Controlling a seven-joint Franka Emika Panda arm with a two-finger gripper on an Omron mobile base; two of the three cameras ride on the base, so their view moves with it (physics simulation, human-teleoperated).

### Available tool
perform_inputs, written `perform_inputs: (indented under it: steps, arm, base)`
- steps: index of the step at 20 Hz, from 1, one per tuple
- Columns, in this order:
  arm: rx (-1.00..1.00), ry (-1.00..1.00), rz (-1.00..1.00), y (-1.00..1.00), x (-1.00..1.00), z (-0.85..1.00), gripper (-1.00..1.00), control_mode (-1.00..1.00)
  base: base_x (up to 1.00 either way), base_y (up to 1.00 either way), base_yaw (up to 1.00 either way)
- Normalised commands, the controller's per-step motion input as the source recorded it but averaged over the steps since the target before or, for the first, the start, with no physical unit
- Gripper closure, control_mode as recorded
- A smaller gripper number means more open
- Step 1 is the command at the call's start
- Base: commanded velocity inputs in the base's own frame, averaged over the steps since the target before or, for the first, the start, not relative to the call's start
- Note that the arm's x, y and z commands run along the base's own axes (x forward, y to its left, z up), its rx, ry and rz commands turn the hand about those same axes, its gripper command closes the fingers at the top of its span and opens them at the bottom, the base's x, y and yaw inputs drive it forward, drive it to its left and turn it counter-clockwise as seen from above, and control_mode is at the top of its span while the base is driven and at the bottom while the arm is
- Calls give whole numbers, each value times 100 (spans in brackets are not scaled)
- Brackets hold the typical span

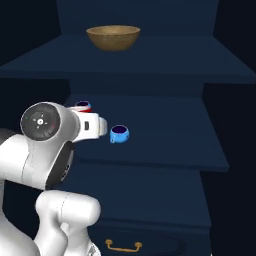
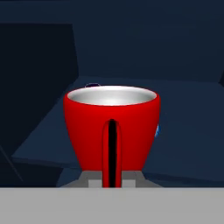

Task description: Gather all objects into one cabinet and sort the glasses and bowls to opposite sides.

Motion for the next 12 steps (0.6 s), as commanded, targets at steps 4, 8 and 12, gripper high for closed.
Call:
perform_inputs:
  steps: [4, 8, 12]
  arm:
    - [0, 1, 4, 9, 28, -67, 100, -100]
    - [0, 0, 1, 18, 43, -63, 100, -100]
    - [0, 0, 3, 69, 36, -44, 100, -100]
  base:
    - [0, 0, 0]
    - [0, 0, 0]
    - [0, 0, 0]
